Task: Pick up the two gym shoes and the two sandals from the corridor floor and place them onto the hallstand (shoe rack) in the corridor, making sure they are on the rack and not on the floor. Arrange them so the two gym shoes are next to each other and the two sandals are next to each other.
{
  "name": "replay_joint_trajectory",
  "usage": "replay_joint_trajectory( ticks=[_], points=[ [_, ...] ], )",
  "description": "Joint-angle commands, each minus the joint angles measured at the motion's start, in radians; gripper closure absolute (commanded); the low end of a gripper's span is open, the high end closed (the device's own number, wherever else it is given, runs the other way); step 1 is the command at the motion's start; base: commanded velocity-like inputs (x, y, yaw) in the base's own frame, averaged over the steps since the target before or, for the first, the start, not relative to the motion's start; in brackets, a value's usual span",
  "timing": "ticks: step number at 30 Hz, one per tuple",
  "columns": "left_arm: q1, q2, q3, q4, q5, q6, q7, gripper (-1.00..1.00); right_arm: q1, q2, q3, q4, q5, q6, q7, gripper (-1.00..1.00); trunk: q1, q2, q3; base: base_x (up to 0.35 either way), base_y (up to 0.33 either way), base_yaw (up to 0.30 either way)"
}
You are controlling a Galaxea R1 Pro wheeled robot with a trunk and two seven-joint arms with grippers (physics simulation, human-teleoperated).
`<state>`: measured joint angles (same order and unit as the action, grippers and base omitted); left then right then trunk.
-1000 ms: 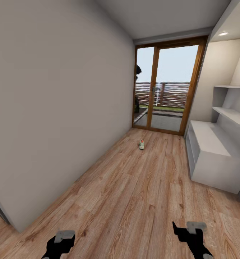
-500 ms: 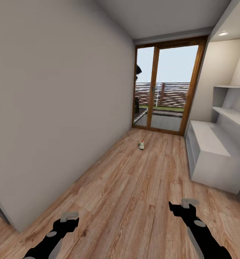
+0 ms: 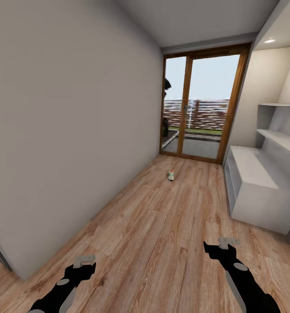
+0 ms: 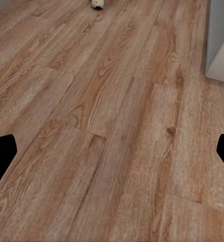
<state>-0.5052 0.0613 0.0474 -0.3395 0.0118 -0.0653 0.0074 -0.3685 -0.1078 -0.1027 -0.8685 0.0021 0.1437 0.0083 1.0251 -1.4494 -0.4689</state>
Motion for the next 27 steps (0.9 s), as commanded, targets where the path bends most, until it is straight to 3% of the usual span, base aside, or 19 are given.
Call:
replay_joint_trajectory(
  ticks=[1,27],
  points=[
    [0.000,-0.001,0.003,0.001,0.001,-0.003,0.001,-1.00,0.000,0.000,-0.001,-0.002,0.000,0.006,0.001,-1.00,0.000,-0.001,-0.001,0.000,0.000,0.000],
    [-0.003,-0.006,0.006,-0.013,0.001,-0.001,-0.002,-1.00,-0.002,-0.003,0.000,0.000,0.002,0.008,0.000,-1.00,0.000,-0.001,-0.001,0.000,0.000,0.000]
  ],
)
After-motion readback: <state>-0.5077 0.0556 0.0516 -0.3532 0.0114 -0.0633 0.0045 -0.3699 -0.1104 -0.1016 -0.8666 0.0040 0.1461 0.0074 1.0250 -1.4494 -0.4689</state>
